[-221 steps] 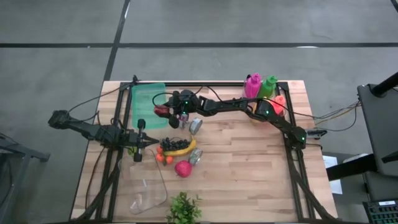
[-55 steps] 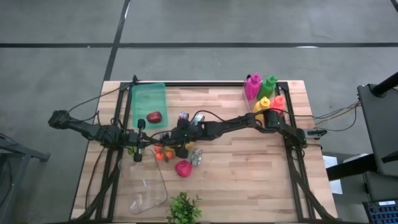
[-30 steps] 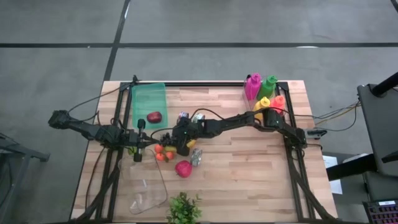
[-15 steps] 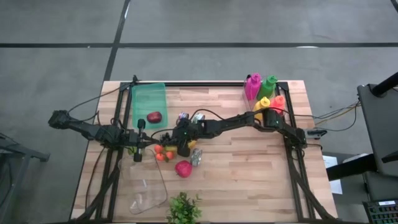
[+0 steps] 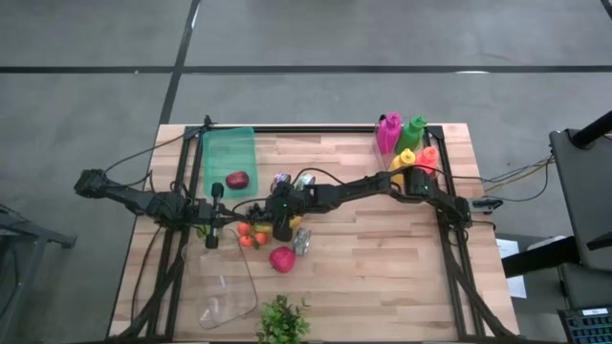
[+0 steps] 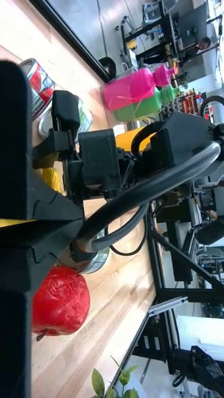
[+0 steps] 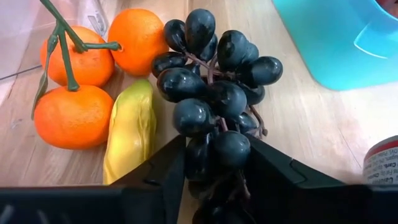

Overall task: Pick & Place Food Item
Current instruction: Put the grapes into the green bin

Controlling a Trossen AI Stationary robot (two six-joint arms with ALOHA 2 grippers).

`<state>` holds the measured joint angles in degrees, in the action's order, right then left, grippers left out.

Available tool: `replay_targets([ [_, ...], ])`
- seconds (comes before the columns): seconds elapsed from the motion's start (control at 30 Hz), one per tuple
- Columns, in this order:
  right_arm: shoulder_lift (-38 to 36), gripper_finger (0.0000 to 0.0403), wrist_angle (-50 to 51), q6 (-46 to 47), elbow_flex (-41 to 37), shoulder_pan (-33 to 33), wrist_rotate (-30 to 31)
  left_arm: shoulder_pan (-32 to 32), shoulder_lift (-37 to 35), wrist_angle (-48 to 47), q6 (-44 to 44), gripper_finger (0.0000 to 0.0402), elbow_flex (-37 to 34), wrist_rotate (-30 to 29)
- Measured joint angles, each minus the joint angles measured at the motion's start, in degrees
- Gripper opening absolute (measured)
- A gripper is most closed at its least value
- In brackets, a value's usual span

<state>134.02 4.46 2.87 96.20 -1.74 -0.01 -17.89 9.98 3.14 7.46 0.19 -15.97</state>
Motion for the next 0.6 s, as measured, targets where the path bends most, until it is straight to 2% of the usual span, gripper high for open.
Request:
replay_targets([
  [0.6,-0.7,0.0137,-0.3,-2.9,2.9,0.4,0.2,0.0,0.0,0.0,0.0,0.0000,0.0,0.0],
])
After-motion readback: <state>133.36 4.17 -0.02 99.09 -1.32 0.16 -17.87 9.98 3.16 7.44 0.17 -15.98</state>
